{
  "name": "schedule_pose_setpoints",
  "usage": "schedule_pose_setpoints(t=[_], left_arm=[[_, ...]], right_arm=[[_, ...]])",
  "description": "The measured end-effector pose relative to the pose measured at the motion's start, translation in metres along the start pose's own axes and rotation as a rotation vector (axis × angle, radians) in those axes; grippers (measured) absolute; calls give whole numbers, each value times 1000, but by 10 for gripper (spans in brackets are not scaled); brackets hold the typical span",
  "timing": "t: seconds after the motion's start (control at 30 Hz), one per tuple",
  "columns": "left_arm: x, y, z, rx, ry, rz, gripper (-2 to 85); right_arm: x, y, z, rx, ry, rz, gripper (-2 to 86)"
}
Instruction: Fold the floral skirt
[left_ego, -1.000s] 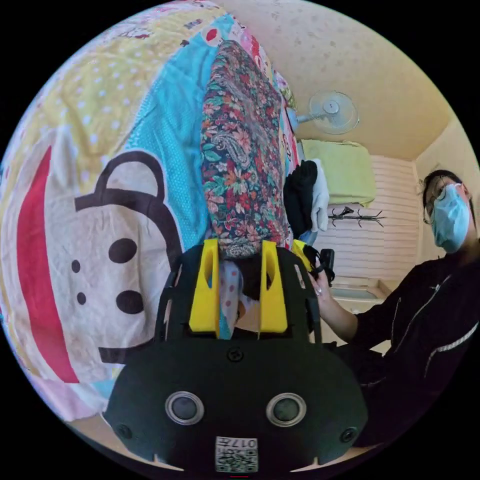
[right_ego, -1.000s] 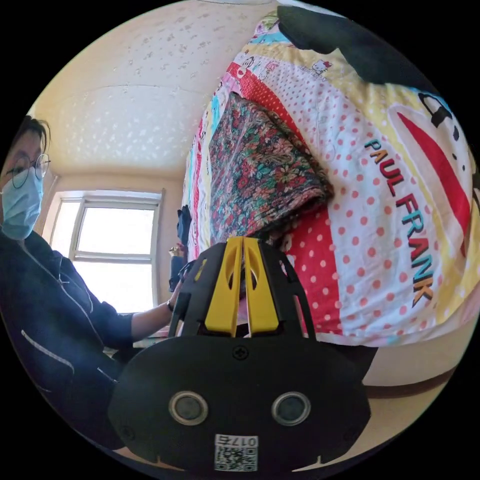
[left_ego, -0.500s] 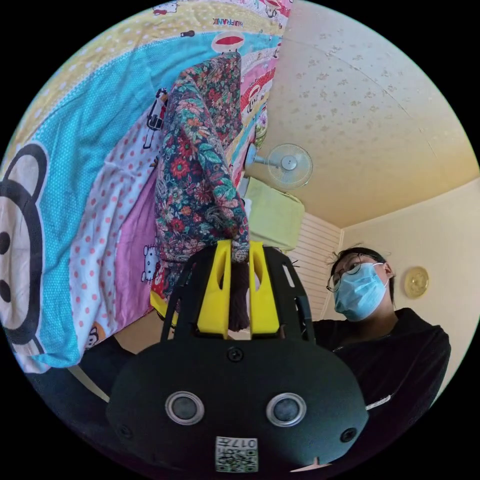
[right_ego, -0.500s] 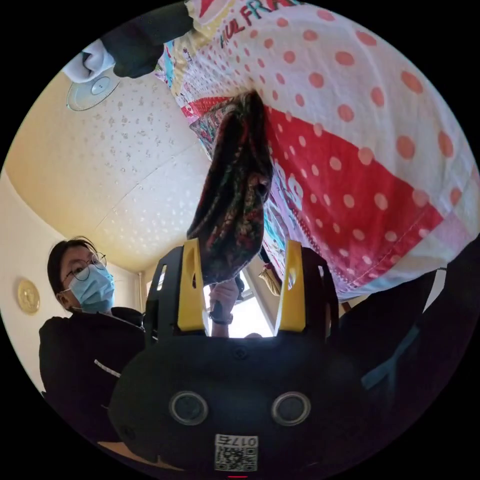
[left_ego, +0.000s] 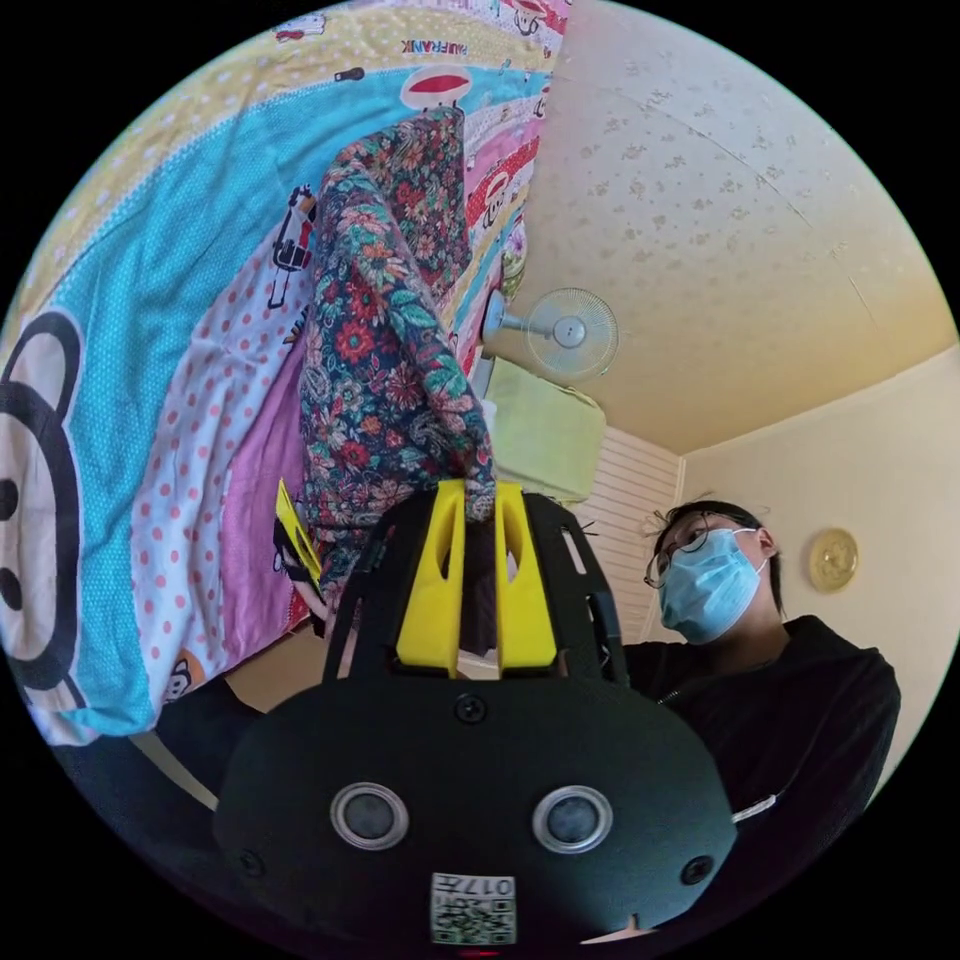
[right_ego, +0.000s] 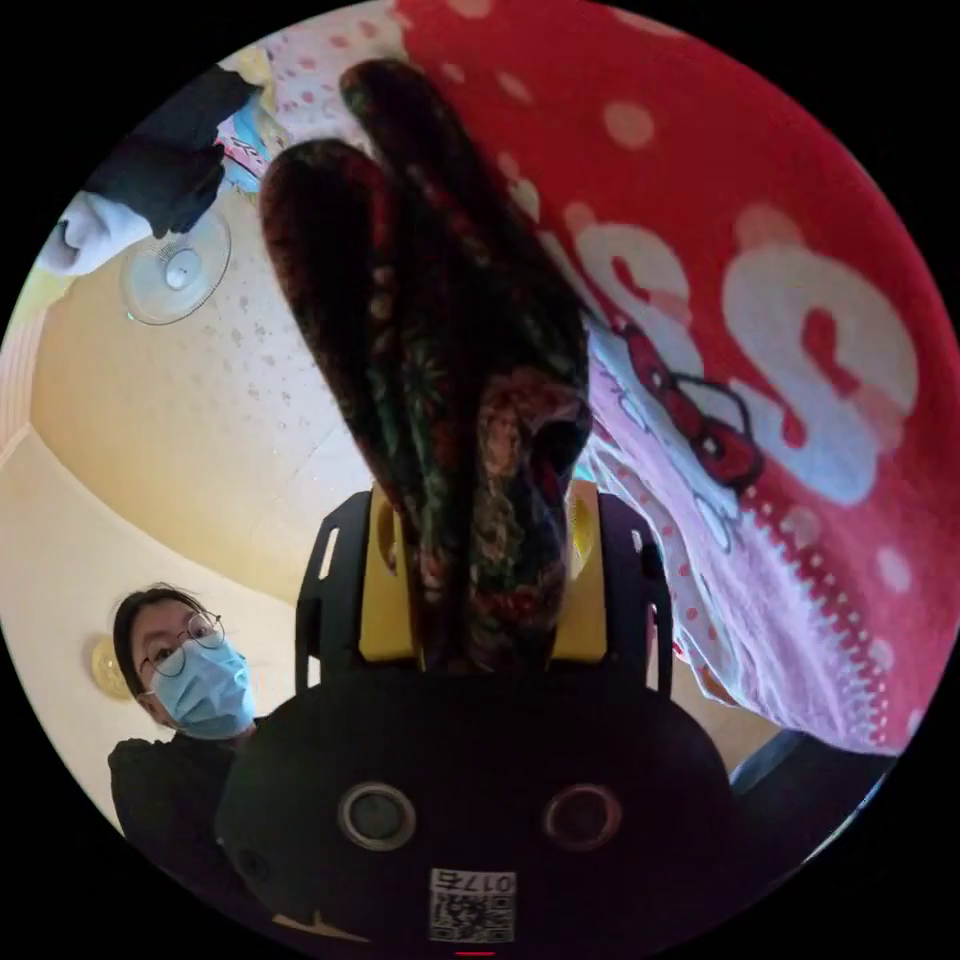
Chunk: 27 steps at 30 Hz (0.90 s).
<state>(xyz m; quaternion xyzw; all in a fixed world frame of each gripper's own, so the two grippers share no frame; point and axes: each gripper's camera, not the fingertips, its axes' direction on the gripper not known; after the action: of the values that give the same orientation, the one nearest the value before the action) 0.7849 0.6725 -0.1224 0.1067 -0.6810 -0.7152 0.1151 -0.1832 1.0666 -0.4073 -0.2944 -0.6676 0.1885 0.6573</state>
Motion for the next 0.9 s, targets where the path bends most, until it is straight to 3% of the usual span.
schedule_pose_setpoints(t=[0.07, 0.2, 0.33, 0.43, 0.53, 0.67, 0.77, 0.83, 0.9], left_arm=[[-3, 1, -4, 14, -4, -3, 54], [-5, 9, -20, -11, -78, 13, 79], [-22, 37, -65, 15, -81, -6, 53], [-20, 51, -125, 165, -18, 33, 2], [10, 16, -135, 167, -205, 155, -7], [68, -70, -4, -247, -389, 594, -10], [68, -80, 125, -580, -573, 899, -10], [33, -66, 189, -772, -616, 956, -10], [-36, -29, 249, -1054, -532, 841, -10]], right_arm=[[-2, 4, 2, 9, -65, -17, 122], [-5, -2, -3, 5, -87, 40, 93], [-46, -10, -5, -43, 132, -36, 77], [-71, -12, -10, -75, 225, -90, 73], [-88, -6, -27, -77, 314, -149, 72], [-86, 22, -56, -14, 276, 14, 74], [-97, 46, -66, 17, 243, 90, 76], [-110, 61, -69, 42, 218, 129, 79], [-124, 73, -69, 67, 188, 148, 86]])
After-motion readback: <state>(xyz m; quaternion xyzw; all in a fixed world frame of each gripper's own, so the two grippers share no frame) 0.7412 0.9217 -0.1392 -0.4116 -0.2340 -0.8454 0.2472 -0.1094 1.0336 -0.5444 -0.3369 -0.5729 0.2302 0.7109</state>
